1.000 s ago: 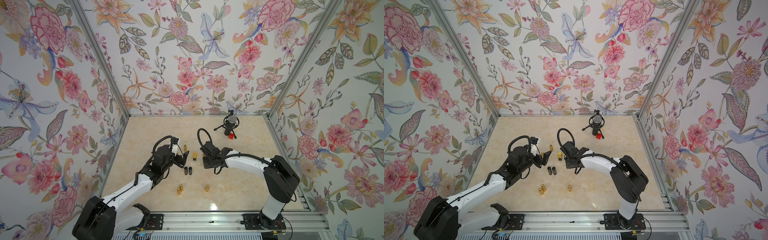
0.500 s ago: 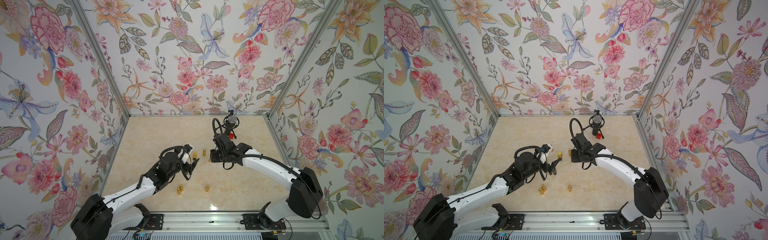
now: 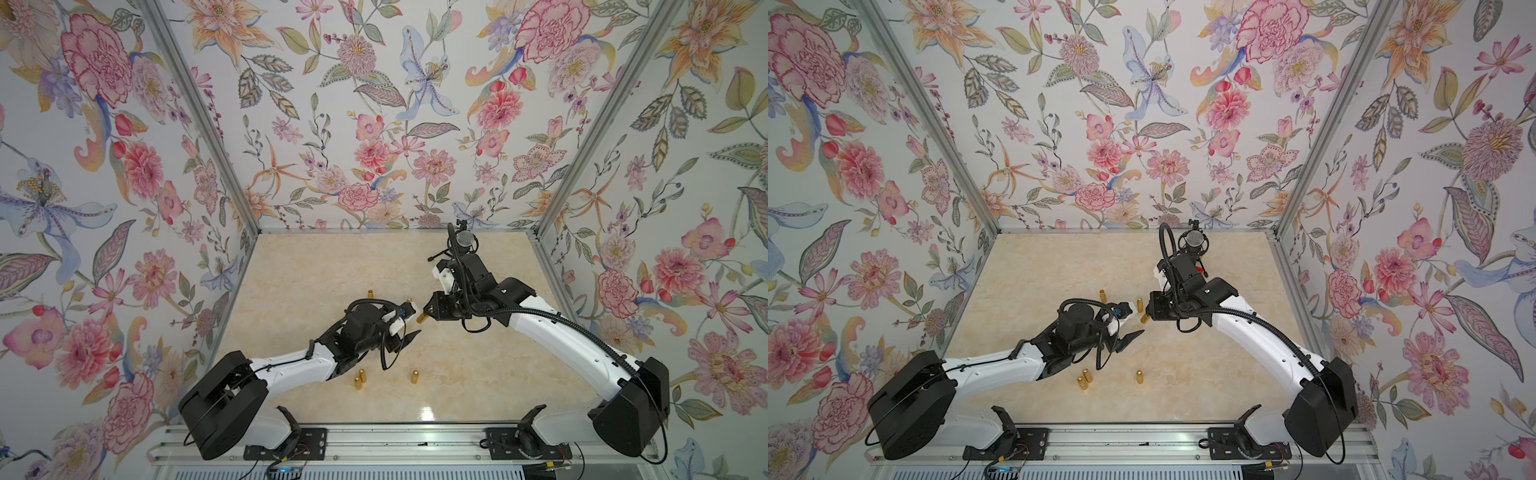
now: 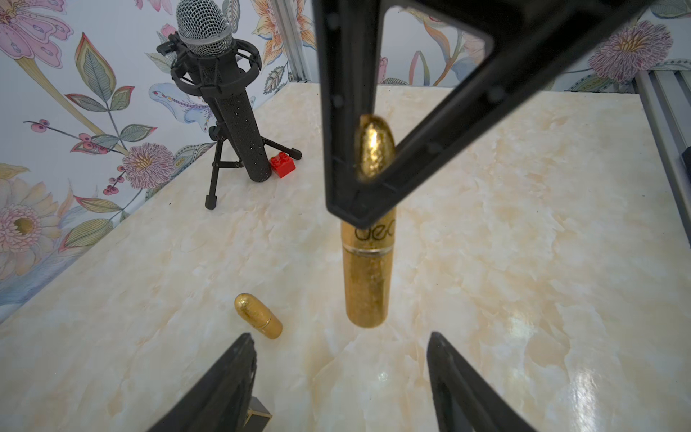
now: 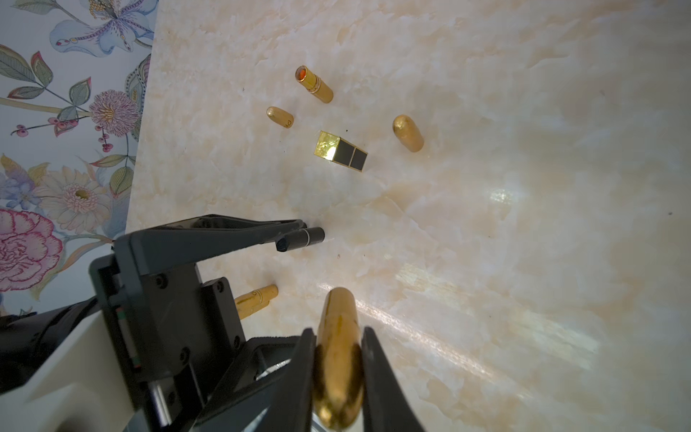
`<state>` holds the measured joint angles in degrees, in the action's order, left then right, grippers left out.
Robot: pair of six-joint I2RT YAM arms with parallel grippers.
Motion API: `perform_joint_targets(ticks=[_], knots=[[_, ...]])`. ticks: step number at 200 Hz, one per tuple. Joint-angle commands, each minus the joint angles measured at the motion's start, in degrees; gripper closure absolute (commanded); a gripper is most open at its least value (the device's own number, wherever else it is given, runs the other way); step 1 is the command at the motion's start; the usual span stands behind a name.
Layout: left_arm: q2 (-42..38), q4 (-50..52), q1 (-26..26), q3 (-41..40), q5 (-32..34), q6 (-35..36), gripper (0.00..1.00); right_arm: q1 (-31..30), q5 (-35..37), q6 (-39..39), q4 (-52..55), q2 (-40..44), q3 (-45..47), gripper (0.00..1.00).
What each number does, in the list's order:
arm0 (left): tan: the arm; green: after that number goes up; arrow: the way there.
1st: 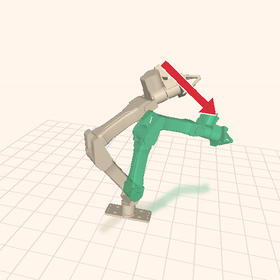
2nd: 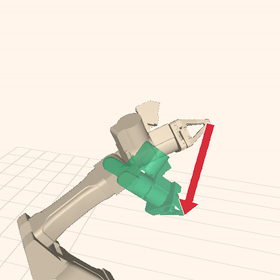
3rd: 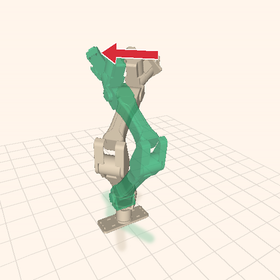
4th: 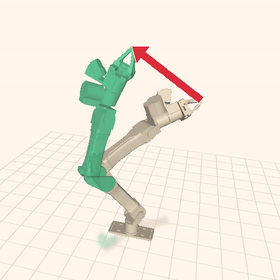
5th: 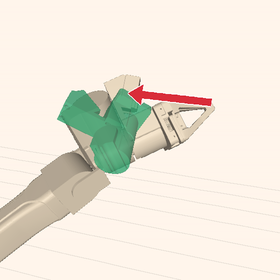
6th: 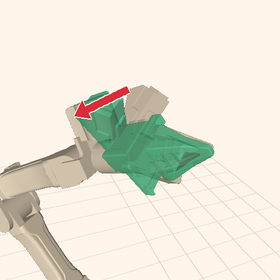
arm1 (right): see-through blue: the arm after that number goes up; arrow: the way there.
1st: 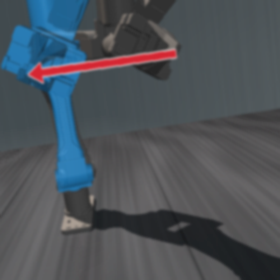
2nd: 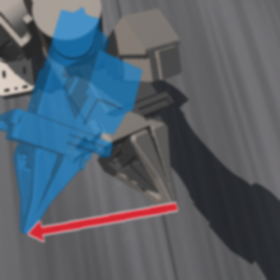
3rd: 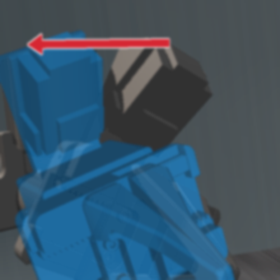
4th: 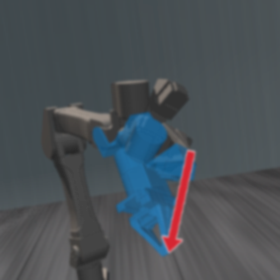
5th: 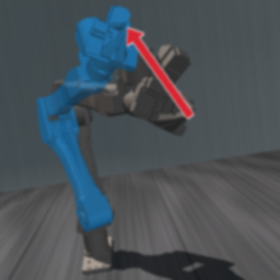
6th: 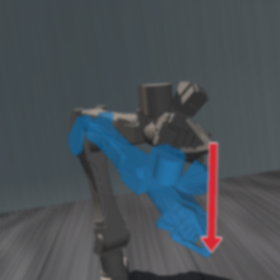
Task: Open the lipstick cap
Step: Open the cover of the lipstick.
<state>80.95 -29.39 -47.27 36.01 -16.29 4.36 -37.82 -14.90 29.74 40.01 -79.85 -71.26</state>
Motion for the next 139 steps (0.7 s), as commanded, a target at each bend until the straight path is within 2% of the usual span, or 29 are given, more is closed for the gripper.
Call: perform_joint_targets(ticks=[1,18,38,52,110,139], knots=[[2.26,-4.38,-0.68,3.10,-2.66,1.14,0.35,0.30,-3.65,-0.21,2.18,0.21,-1.50,0.80],[3.65,-5.23,-0.63,3.87,-2.95,0.70,0.40,0.28,-3.40,-0.27,2.13,0.24,-1.60,0.80],[4.37,-5.86,-0.63,3.82,-3.47,0.22,0.52,0.33,-3.05,-0.41,2.16,0.29,-1.44,0.80],[4.61,-5.90,-0.63,3.75,-3.88,-0.19,0.54,0.29,-2.99,-0.51,2.10,0.31,-1.43,0.80],[3.89,-7.51,-0.52,2.63,-4.01,-2.22,0.79,0.29,-2.31,-0.82,2.07,0.67,-1.32,0.80],[3.52,-7.40,-0.48,2.59,-4.11,-2.78,0.80,0.34,-0.80,-0.96,1.91,1.17,-1.15,0.71]])
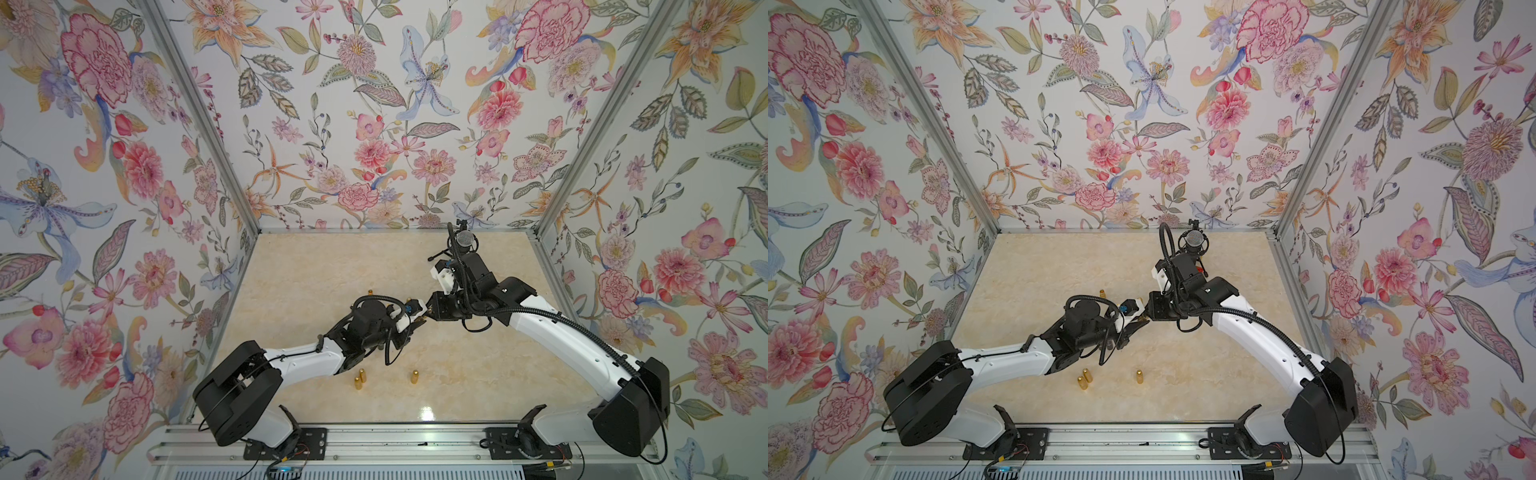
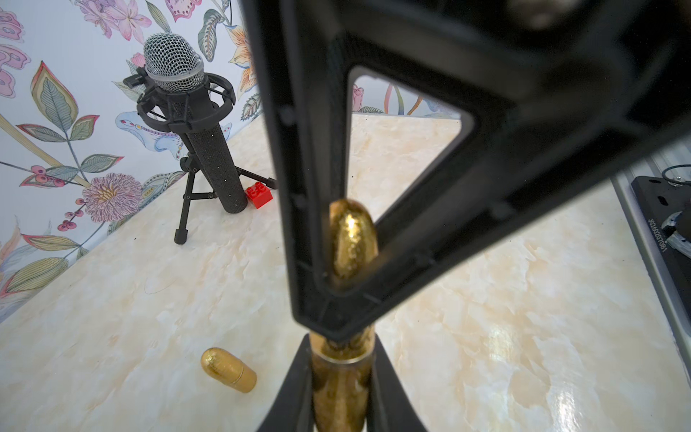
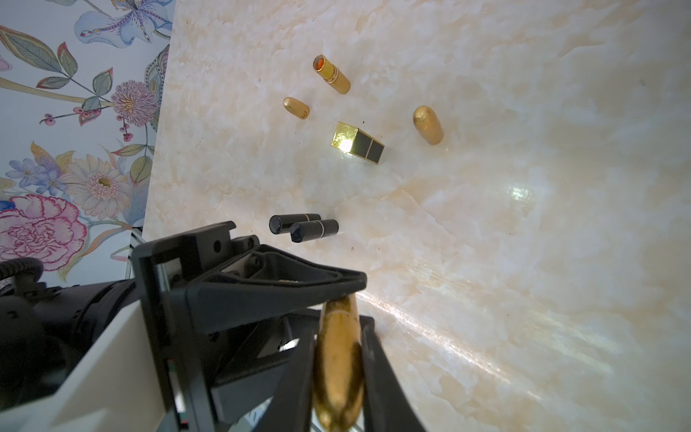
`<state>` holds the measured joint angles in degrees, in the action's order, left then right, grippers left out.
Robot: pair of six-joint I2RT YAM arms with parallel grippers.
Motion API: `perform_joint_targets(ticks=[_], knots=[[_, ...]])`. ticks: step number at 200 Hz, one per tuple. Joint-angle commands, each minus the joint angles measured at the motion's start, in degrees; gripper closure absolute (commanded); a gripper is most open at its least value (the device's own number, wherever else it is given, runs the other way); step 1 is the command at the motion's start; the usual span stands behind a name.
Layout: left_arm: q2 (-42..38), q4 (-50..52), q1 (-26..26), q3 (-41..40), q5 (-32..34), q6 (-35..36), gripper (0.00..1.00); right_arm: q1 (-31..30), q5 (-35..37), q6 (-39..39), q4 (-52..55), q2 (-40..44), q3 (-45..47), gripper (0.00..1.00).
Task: Open the lipstick cap
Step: Open the cover of the lipstick.
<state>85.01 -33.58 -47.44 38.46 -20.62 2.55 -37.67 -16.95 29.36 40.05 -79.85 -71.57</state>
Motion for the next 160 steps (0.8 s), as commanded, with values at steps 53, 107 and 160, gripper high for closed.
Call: perform_joint_targets(ticks=[53,107,160], knots=[[-0.81,-1.68,-0.36,0.31,0.07,-0.90,0.82,0.14,1.22,-0.90,0.39,0.92,-0.29,0.68],[-1.16,-0.37,-0.36,0.26,0.93,-0.70,0.82,0.12,1.04,-0.14,-1.03,1.68,0.16,0.82],[-1.73,0.60,-0.30,-1.57,1.98,-0.95,0.83,3.57,-0.05,0.25,-1.10,3.62,-0.46,0.84]])
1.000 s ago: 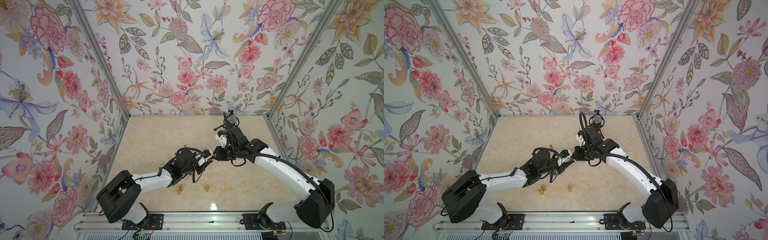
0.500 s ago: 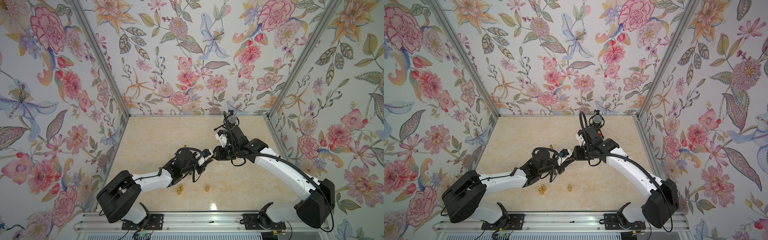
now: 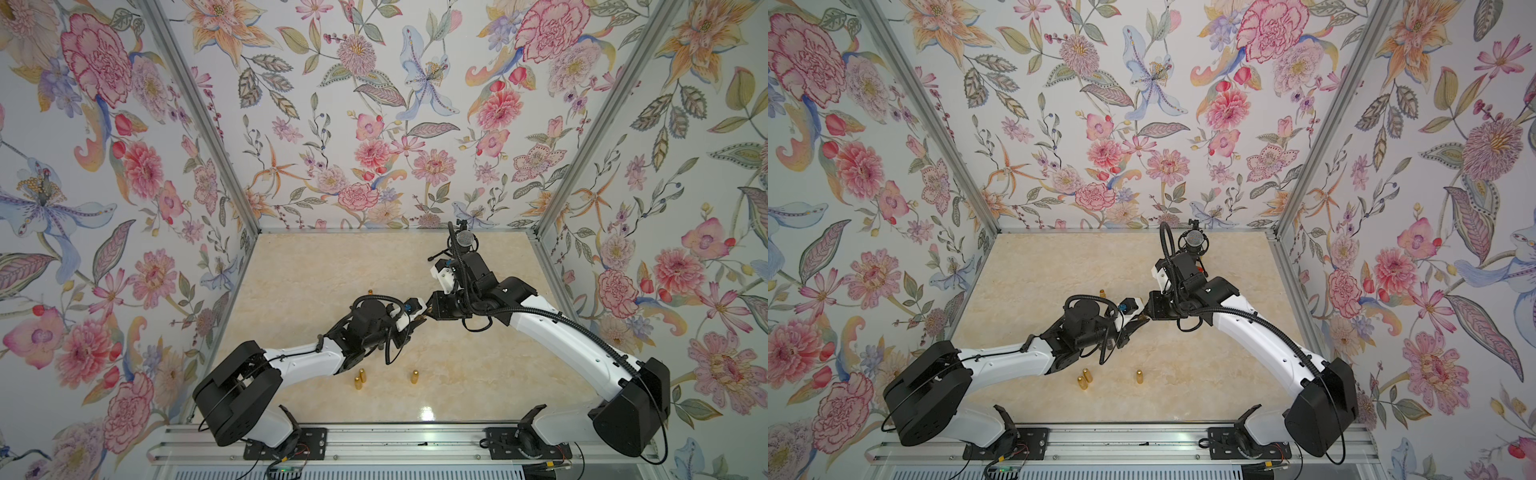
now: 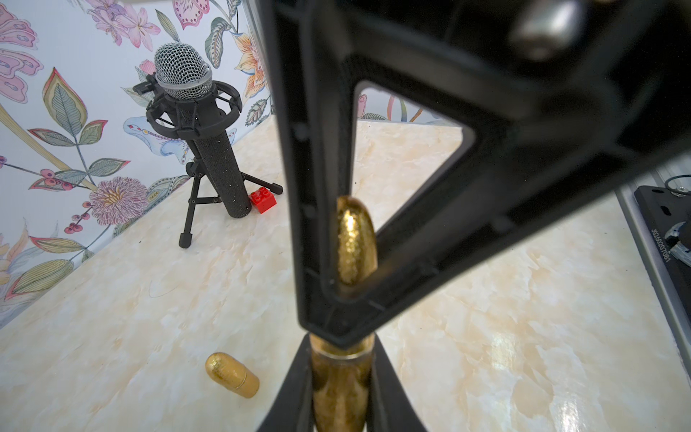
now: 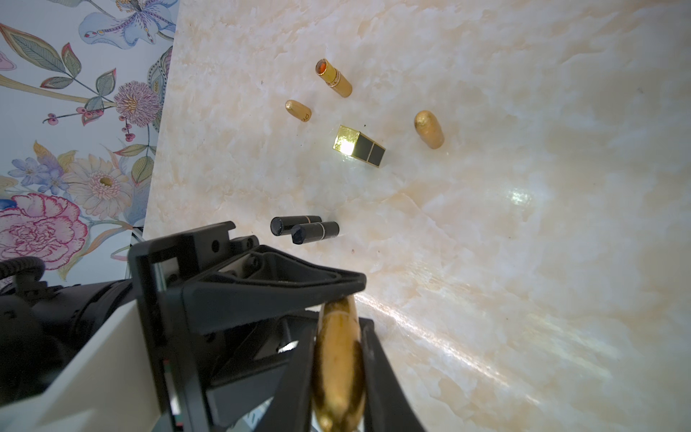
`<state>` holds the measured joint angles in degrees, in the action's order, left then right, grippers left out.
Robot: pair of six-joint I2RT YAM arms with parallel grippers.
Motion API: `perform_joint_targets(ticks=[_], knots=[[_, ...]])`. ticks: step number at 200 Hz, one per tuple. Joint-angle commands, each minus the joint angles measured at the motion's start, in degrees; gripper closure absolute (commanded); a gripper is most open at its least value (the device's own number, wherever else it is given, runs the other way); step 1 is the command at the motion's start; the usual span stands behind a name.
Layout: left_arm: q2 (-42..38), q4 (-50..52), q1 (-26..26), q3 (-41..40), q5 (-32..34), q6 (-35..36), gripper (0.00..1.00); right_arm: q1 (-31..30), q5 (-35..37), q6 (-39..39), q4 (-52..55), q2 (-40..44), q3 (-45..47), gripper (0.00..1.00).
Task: Open the lipstick cap
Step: Open the cover of the lipstick, then place the cover at the center of the board.
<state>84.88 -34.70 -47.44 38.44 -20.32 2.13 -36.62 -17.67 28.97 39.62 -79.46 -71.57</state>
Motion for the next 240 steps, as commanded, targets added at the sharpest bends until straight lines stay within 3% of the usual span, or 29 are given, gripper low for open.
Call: perform_joint_targets(ticks=[1,84,132,164,194,240], knots=[[-1.62,1.68,-0.29,-1.62,1.72,-0.59,0.83,2.61,0.60,0.69,-0.67,3.28,-0.43,0.84],[-4.24,2.81,-0.29,-4.79,4.08,-1.50,0.83,9.28,-1.52,0.64,-0.76,6.78,1.48,0.83],[-5.43,-1.71,-0.35,-5.25,2.32,-4.52,0.83,11.04,8.91,-0.94,-2.74,1.96,9.55,0.82],[-6.25,-4.23,-0.34,-6.44,3.40,-6.38,0.83,9.12,12.94,0.18,-9.09,-2.81,14.33,0.82],[-8.03,-5.45,-0.20,-8.35,4.40,-7.01,0.83,5.44,20.67,0.51,-11.78,-8.07,15.14,0.81],[-8.94,-6.43,0.09,-9.71,5.01,-7.84,0.83,4.03,23.59,0.65,-13.96,-15.72,14.37,0.81]])
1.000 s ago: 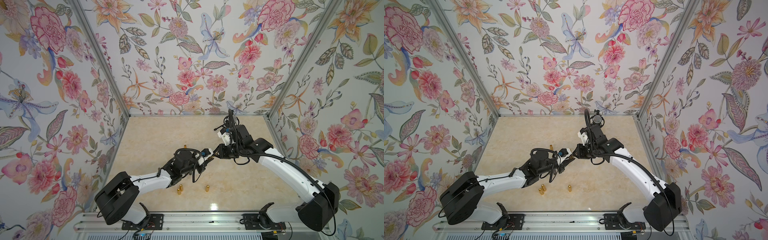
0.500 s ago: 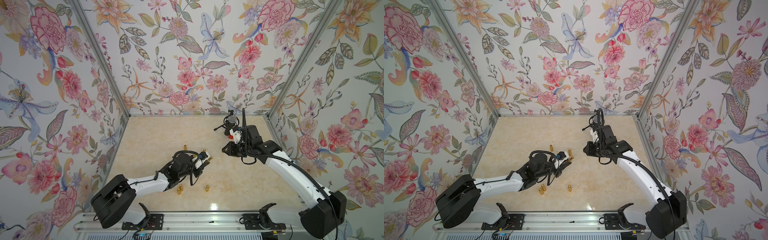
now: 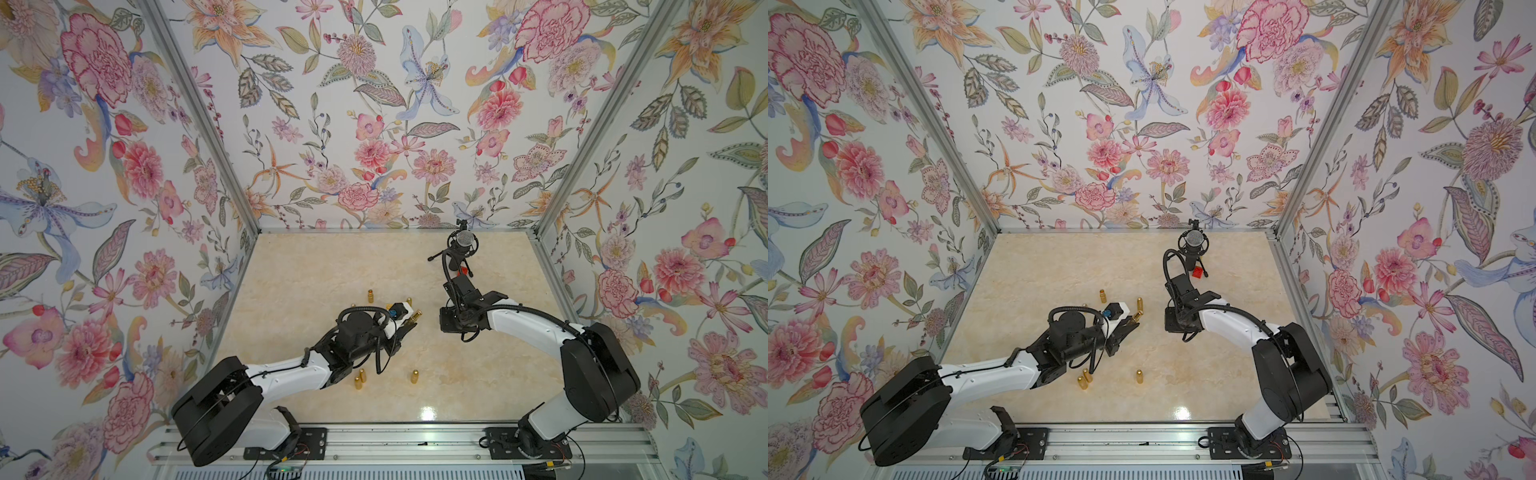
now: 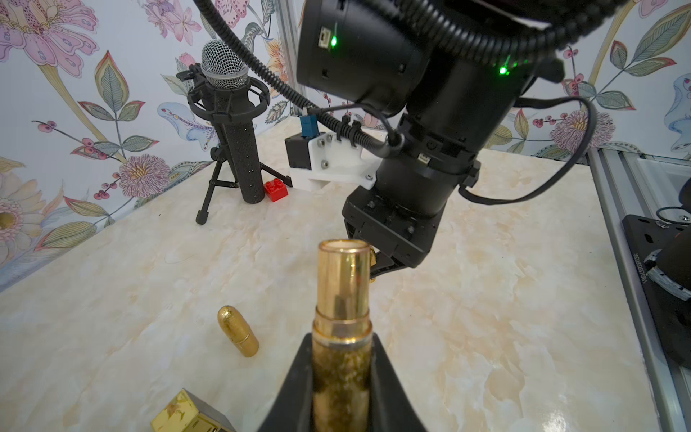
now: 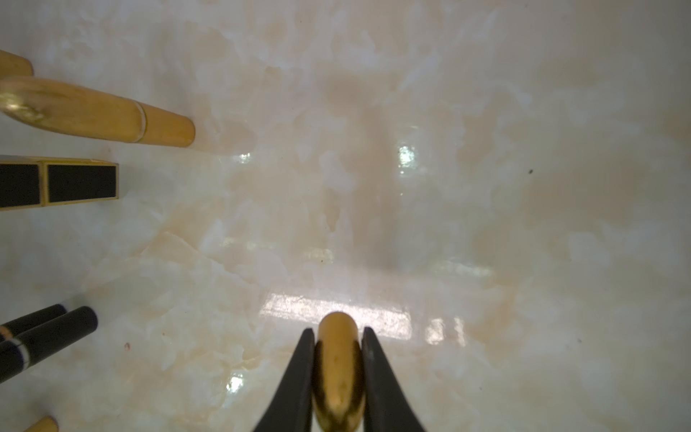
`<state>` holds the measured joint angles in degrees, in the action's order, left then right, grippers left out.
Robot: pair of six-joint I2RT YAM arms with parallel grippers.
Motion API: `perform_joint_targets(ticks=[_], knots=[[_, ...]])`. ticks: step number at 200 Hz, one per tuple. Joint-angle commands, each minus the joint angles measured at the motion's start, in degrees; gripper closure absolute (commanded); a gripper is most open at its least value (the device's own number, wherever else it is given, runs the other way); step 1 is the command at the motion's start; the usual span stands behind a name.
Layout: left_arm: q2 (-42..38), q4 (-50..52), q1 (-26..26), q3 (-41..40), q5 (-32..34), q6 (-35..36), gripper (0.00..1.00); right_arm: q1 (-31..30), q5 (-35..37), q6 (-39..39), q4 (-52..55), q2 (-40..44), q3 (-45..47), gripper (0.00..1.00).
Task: Open the lipstick cap
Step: Place the cover at the center of the board.
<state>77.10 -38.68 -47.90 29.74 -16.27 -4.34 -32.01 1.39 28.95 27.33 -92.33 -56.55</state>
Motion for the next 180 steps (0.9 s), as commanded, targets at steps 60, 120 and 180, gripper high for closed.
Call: perform_joint_targets(ticks=[60,120,180], knots=[[-0.90,-2.81,0.70,-1.26,0.95,-1.64,0.82,-1.65,7.23,1.14,-2.18,-6.52,-0.75,0.79],[-0.99,-2.81,0.90,-1.54,1.08,-1.55,0.82,-2.09,6.80,0.50,-2.13,-7.41,-1.00,0.72],[-1.44,-2.77,1.14,-1.61,0.80,-1.55,0.82,-2.01,6.79,0.60,-0.96,-3.56,-1.10,0.65]])
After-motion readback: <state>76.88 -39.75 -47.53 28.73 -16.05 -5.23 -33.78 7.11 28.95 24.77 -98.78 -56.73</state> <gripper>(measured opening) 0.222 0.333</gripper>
